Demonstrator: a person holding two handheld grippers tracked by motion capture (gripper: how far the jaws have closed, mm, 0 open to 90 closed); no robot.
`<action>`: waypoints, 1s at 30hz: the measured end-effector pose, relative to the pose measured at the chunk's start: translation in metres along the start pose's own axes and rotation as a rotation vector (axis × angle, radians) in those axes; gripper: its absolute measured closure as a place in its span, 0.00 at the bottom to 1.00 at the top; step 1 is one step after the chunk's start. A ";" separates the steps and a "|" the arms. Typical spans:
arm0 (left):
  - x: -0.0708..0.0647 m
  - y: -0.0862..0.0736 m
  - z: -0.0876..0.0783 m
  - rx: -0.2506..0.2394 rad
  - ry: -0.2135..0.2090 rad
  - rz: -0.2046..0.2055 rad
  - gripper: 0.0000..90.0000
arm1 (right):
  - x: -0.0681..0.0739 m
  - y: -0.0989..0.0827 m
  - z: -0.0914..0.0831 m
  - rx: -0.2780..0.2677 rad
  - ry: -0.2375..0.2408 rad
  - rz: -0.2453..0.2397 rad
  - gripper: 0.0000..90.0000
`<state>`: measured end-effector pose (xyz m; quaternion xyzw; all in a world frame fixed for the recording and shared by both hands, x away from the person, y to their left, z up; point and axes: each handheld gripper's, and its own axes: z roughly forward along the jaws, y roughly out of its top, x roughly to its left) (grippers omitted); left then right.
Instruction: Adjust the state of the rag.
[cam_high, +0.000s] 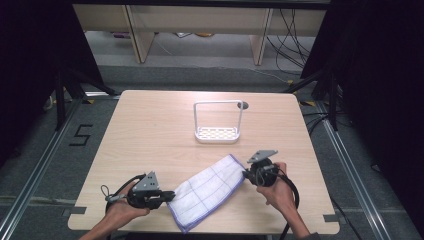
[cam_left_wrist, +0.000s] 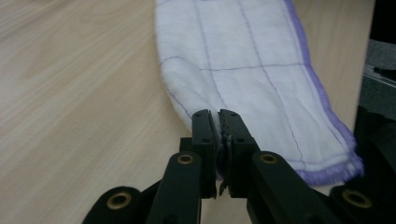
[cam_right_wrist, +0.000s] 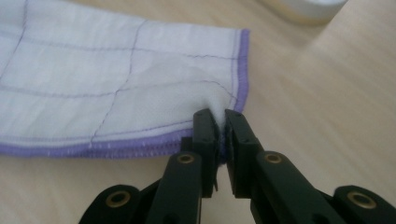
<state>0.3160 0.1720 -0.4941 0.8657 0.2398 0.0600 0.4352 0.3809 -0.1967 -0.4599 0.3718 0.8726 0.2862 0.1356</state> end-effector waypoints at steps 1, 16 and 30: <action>-0.003 0.000 0.000 0.005 -0.007 0.007 0.94 | -0.003 0.009 0.002 0.010 0.000 -0.012 0.94; -0.048 0.016 0.029 -0.001 -0.098 0.062 0.93 | -0.022 0.059 0.055 0.026 0.001 -0.082 0.93; -0.029 0.029 0.036 -0.052 -0.071 -0.029 0.52 | -0.034 0.047 0.046 -0.002 -0.117 0.015 0.64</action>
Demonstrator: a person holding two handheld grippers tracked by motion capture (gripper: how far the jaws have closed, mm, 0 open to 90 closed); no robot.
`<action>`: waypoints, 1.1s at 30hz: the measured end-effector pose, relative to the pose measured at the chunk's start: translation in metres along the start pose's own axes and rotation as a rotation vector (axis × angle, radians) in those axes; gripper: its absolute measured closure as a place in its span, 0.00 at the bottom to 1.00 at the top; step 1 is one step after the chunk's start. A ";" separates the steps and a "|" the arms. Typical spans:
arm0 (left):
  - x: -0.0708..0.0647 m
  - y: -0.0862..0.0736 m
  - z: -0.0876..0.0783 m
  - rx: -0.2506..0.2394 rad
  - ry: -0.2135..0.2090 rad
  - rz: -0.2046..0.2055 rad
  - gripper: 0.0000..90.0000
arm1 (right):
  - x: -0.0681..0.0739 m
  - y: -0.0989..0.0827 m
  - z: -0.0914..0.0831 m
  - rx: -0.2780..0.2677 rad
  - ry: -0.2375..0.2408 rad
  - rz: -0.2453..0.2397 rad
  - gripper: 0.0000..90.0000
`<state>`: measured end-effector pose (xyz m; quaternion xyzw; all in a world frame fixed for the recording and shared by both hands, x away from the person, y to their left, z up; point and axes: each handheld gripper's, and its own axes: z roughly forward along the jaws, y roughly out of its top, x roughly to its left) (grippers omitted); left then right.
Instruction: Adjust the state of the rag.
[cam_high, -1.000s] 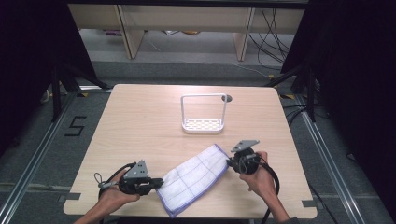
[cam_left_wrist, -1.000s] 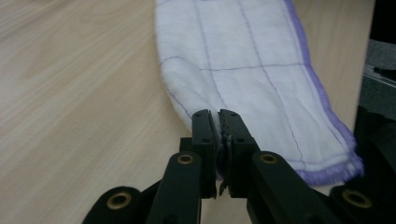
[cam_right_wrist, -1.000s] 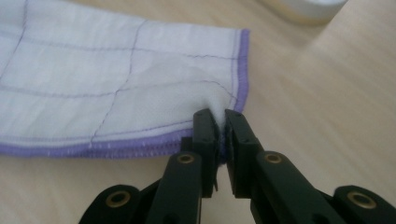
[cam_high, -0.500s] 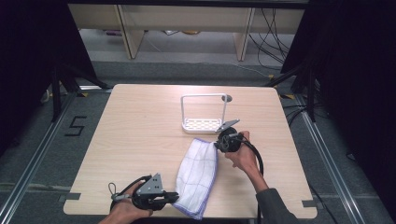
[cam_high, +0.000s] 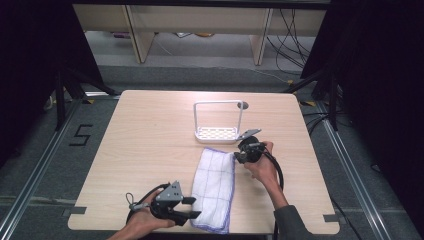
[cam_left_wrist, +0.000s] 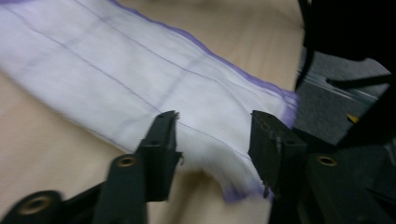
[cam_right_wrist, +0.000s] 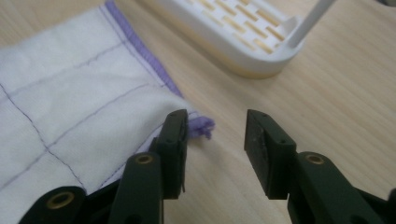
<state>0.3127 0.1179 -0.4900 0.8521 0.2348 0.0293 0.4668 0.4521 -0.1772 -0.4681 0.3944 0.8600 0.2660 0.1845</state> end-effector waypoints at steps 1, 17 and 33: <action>0.007 0.003 -0.001 -0.011 0.021 0.000 0.50 | -0.002 -0.001 -0.004 -0.013 -0.001 0.024 0.63; 0.108 0.050 0.041 0.007 0.254 -0.122 0.41 | -0.012 0.001 -0.001 -0.050 0.025 0.168 0.52; 0.136 0.064 0.091 0.075 0.253 -0.151 0.47 | -0.007 0.009 0.014 -0.015 0.011 0.176 0.49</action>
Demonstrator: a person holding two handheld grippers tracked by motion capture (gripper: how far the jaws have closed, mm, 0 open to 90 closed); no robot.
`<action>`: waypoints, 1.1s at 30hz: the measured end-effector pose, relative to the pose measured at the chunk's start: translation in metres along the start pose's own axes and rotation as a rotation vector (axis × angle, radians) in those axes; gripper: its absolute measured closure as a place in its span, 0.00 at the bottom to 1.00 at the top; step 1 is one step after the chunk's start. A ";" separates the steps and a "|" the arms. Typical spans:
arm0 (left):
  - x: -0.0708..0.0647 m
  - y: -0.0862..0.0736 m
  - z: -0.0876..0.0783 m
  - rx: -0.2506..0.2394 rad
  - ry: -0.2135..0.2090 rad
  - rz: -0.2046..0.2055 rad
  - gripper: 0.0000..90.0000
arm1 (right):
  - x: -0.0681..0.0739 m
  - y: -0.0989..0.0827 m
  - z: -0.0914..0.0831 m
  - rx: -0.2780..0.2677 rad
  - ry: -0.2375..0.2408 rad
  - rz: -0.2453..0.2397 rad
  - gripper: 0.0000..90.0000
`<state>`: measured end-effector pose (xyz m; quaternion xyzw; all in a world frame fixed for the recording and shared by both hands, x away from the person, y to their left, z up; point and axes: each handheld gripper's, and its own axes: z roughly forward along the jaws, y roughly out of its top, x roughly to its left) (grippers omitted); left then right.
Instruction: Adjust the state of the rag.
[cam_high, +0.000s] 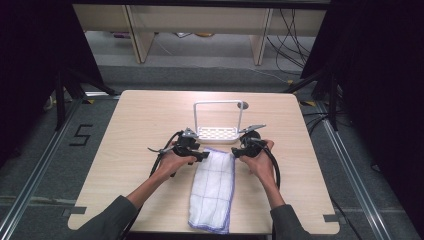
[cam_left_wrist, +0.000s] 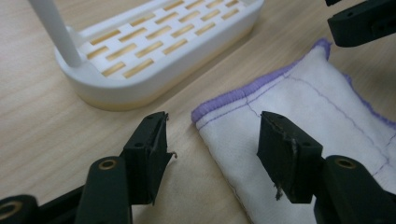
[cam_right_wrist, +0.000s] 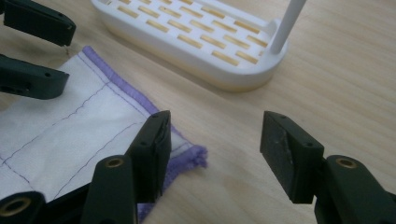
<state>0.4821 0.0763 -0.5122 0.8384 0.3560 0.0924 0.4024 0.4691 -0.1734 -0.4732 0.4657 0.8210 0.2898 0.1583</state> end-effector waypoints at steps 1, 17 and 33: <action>0.000 0.000 0.001 0.006 -0.002 0.009 0.47 | 0.002 -0.001 0.002 0.002 -0.002 0.006 0.49; -0.008 0.000 0.004 -0.023 -0.032 0.158 0.91 | 0.005 -0.001 0.002 0.020 -0.040 -0.016 0.48; -0.010 -0.001 -0.002 -0.039 -0.023 0.172 0.94 | 0.013 -0.009 0.020 0.085 -0.027 -0.040 0.49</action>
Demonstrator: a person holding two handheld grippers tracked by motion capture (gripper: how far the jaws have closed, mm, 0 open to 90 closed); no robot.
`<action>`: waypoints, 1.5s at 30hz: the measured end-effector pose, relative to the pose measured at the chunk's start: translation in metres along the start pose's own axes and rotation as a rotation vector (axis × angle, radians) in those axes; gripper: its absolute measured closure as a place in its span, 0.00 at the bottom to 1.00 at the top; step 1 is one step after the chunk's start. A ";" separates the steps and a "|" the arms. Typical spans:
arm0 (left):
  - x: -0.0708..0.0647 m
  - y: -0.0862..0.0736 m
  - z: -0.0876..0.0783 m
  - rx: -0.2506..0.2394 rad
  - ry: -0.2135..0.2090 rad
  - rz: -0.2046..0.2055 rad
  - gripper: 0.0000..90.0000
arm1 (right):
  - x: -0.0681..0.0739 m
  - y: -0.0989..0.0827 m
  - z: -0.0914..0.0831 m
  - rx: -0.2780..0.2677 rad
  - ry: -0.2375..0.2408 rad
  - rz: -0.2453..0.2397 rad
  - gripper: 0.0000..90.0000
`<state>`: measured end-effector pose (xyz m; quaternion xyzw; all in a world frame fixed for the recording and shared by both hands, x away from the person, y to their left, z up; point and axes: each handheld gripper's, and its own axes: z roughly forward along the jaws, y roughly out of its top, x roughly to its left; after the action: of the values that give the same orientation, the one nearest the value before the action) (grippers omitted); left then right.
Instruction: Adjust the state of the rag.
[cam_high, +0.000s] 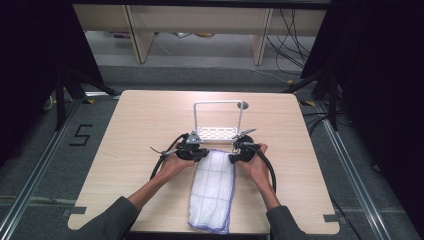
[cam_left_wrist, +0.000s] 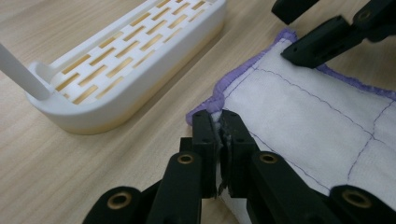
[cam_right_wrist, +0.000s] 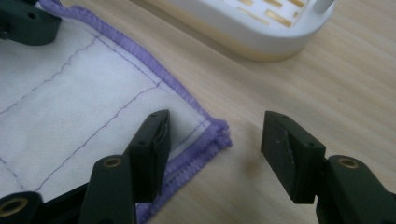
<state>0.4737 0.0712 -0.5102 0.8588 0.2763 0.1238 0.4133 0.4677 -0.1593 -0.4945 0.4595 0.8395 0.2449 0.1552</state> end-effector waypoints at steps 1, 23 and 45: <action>0.000 0.000 0.000 0.000 0.000 0.001 0.94 | 0.000 -0.001 -0.001 -0.009 0.004 0.009 0.51; -0.002 0.009 -0.022 -0.068 -0.034 -0.031 0.95 | 0.013 -0.005 -0.015 -0.106 0.097 -0.056 0.94; -0.015 0.020 -0.073 -0.145 -0.048 -0.066 0.95 | 0.027 0.007 -0.057 -0.225 0.137 -0.124 0.94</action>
<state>0.4370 0.0987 -0.4484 0.8199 0.2846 0.1091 0.4846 0.4308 -0.1485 -0.4435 0.3685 0.8422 0.3582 0.1630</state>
